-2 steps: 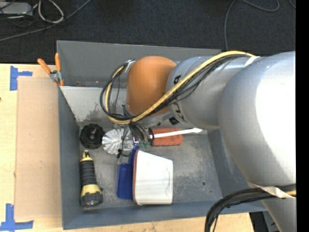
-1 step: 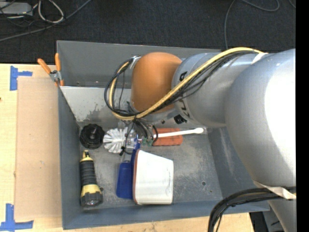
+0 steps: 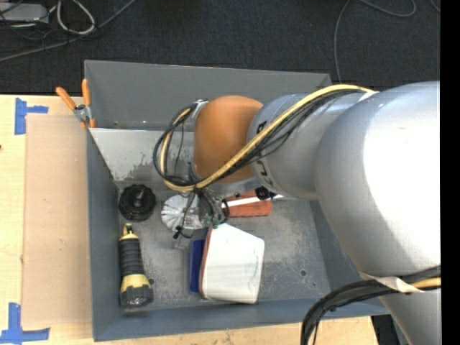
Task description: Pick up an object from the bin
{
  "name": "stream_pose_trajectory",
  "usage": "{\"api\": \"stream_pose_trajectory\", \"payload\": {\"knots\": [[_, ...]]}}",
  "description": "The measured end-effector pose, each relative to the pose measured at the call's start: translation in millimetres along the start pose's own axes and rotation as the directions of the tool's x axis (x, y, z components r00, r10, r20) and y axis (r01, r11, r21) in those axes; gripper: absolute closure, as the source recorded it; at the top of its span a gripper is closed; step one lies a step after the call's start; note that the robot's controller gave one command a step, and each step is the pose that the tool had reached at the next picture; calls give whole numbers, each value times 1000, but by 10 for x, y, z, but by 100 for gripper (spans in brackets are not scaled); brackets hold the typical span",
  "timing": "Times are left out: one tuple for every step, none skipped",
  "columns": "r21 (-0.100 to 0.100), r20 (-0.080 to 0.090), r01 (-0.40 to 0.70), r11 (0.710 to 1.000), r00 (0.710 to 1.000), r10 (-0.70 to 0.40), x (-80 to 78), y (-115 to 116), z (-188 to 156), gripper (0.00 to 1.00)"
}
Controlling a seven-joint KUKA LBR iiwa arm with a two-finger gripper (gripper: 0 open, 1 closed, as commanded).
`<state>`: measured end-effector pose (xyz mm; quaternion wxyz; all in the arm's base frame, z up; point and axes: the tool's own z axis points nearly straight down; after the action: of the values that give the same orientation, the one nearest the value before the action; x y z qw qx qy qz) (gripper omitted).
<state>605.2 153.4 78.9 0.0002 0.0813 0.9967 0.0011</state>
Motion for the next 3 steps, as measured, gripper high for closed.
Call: {"api": "stream_pose_trajectory", "payload": {"knots": [[2,-5,4,1000,1000,-4,77,37,98,100],[2,-5,4,1000,1000,-4,77,37,98,100],[6,-15,3,1000,1000,-3,109,20,-38,100]]}}
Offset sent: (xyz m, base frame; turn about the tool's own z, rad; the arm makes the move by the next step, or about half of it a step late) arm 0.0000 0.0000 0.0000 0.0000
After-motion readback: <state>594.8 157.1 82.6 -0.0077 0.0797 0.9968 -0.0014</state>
